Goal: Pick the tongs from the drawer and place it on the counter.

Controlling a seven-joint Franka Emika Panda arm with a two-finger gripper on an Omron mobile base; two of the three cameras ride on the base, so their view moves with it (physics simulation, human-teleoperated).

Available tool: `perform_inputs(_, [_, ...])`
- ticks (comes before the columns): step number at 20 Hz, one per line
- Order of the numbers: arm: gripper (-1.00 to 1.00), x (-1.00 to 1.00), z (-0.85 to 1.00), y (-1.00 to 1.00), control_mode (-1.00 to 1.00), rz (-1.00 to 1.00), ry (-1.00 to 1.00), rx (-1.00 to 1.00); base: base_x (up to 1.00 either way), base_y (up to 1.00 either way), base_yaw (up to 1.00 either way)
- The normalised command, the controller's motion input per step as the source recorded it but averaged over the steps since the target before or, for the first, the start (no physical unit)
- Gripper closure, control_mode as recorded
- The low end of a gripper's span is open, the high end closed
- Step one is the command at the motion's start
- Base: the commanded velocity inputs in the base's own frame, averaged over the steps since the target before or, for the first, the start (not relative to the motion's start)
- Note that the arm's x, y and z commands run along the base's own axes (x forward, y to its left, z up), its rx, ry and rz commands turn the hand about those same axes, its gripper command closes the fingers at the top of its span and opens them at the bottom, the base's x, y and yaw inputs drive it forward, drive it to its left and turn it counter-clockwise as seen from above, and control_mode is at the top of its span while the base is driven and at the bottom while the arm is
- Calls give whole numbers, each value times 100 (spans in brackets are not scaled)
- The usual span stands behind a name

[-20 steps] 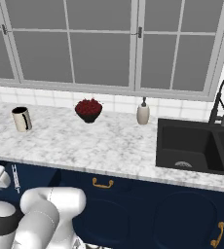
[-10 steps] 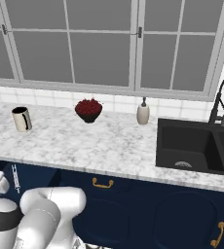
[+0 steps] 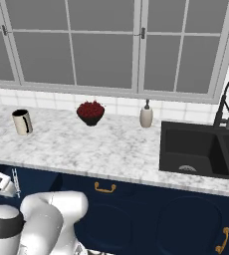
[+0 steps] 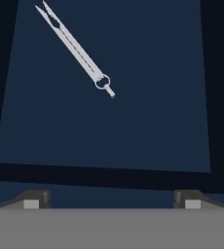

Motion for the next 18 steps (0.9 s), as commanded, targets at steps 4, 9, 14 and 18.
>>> perform_inputs(4, [-100,50,-26,0,-100,0,11,0,0,0,0])
perform_inputs(9, [-100,19,-36,5,-100,0,18,0,0,0,0])
perform_inputs(14, [-100,-52,-10,21,-100,0,8,0,0,0,0])
perform_inputs(18, [-100,-92,0,20,-100,0,7,0,0,0,0])
